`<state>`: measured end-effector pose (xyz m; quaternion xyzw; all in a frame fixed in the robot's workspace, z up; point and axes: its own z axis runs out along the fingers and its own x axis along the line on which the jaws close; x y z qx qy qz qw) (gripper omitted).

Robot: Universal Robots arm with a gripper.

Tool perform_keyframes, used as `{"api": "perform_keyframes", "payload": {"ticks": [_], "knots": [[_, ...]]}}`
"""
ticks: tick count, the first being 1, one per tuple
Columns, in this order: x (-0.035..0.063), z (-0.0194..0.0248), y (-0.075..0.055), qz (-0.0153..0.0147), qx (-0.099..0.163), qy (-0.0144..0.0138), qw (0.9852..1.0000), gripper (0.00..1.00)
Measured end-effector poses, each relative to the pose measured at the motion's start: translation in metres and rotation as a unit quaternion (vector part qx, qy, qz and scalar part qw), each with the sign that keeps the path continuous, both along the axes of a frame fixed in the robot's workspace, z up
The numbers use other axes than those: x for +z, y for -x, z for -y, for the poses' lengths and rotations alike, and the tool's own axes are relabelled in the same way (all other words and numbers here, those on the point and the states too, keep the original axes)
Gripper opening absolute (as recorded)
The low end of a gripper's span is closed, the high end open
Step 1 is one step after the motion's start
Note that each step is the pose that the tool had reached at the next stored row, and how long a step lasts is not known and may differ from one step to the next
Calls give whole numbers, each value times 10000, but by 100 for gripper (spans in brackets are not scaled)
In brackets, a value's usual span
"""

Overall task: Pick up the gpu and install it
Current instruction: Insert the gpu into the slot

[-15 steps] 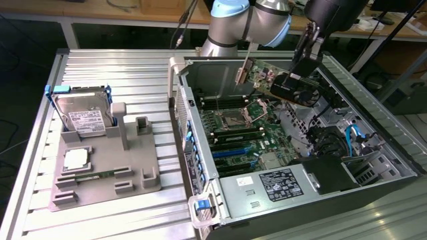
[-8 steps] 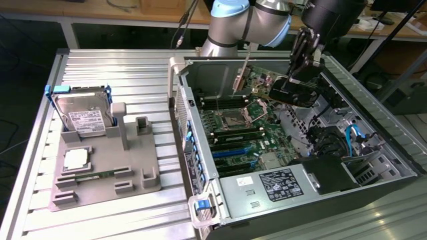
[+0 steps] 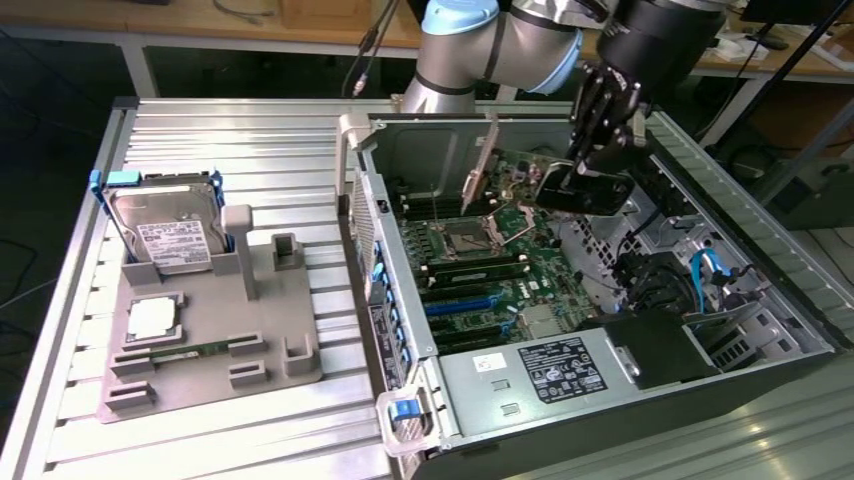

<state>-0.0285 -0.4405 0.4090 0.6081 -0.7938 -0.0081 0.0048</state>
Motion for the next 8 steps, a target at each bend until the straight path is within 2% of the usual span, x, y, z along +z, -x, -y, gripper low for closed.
{"api": "perform_keyframes", "payload": {"ticks": [4,8], "knots": [[-41,0,0,0,365,0,9993,27],[-84,0,0,0,730,0,9973,27]]}}
